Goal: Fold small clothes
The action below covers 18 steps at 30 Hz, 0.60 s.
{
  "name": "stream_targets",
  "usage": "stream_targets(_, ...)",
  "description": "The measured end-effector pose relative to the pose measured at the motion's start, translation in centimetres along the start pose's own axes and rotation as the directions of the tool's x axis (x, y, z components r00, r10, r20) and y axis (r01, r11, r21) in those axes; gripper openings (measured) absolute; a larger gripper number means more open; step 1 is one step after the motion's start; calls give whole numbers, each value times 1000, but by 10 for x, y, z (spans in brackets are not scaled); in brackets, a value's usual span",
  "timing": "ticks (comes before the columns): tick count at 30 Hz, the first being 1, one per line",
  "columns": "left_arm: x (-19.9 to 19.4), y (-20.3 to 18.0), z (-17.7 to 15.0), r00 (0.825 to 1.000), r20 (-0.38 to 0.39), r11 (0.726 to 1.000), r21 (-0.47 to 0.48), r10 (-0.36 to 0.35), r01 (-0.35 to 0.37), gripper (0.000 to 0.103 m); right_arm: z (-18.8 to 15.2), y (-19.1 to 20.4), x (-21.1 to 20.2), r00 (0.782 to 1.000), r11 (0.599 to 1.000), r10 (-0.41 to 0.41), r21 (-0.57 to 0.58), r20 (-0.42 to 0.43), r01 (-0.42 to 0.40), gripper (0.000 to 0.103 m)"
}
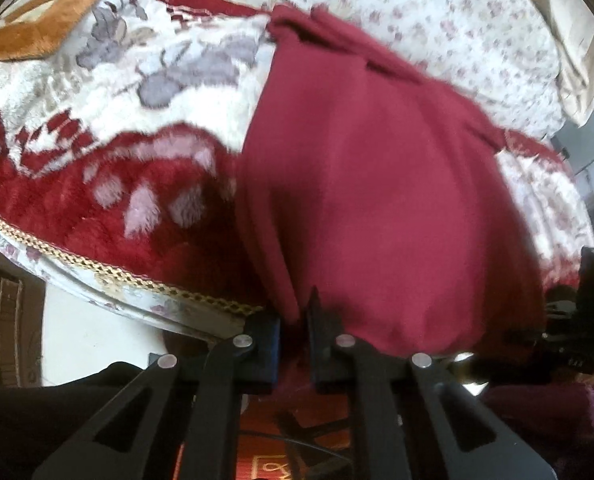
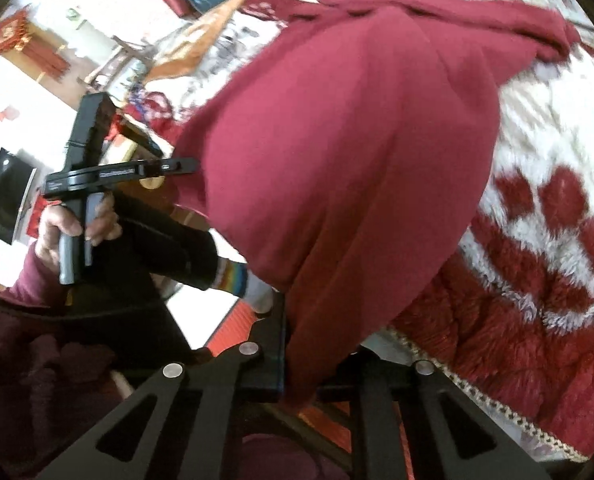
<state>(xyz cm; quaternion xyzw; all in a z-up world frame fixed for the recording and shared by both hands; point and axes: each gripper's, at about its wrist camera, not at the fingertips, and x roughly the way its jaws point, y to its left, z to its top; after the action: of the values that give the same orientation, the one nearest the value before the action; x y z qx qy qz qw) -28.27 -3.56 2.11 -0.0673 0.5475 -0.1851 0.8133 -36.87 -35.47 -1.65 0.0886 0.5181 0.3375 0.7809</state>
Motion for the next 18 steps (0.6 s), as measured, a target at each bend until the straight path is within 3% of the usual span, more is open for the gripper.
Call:
stream_targets(7, -50, -1, 9, 995, 84, 998, 13, -58, 57, 9, 1, 12, -38, 993, 996, 84, 5, 84, -85, 10)
stream_targets(12, -50, 1, 16, 995, 86, 999, 15, -47, 46, 9, -1, 7, -27, 993, 994, 99, 41, 68, -102, 10)
stream_targets(18, -58, 0, 23, 992, 114, 999, 17, -52, 51, 9, 3, 8, -46, 985, 991, 126, 40, 115, -131, 10)
